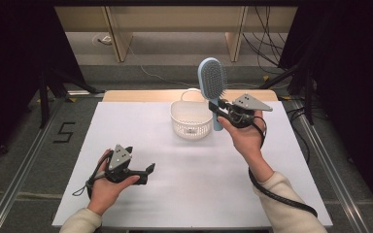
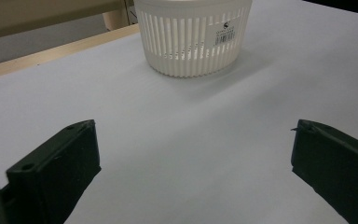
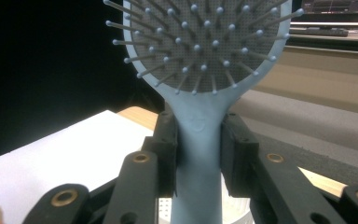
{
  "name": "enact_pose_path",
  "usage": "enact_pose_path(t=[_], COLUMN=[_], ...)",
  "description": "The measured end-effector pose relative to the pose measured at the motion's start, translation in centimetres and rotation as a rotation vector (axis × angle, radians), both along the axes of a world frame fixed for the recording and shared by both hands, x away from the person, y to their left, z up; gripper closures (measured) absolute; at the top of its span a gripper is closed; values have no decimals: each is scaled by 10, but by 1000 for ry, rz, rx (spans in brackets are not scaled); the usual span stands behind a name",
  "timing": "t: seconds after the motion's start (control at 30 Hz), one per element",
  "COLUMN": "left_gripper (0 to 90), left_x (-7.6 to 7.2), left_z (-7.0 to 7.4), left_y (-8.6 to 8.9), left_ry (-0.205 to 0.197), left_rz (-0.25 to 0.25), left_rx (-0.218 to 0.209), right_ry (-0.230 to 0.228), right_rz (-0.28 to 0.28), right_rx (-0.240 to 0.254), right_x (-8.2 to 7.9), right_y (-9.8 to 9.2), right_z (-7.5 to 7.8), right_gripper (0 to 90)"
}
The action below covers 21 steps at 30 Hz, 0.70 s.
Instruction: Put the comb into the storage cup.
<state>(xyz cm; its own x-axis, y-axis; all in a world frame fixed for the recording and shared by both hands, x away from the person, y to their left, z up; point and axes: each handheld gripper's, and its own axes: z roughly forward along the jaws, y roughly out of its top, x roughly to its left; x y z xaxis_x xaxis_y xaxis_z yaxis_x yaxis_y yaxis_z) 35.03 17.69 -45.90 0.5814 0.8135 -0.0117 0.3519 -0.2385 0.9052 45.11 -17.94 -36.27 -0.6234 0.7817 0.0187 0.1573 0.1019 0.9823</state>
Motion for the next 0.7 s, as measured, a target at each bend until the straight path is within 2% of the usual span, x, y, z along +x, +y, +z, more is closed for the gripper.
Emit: enact_pose_path(t=[0.7], left_gripper=[4], left_x=[0], left_z=[0], left_y=[0], left_ry=[0], left_rz=[-2], left_rx=[0], right_ry=[-6], right_rz=[-17], right_rx=[5], right_x=[8], right_y=[2], right_z=[3], right_gripper=[707])
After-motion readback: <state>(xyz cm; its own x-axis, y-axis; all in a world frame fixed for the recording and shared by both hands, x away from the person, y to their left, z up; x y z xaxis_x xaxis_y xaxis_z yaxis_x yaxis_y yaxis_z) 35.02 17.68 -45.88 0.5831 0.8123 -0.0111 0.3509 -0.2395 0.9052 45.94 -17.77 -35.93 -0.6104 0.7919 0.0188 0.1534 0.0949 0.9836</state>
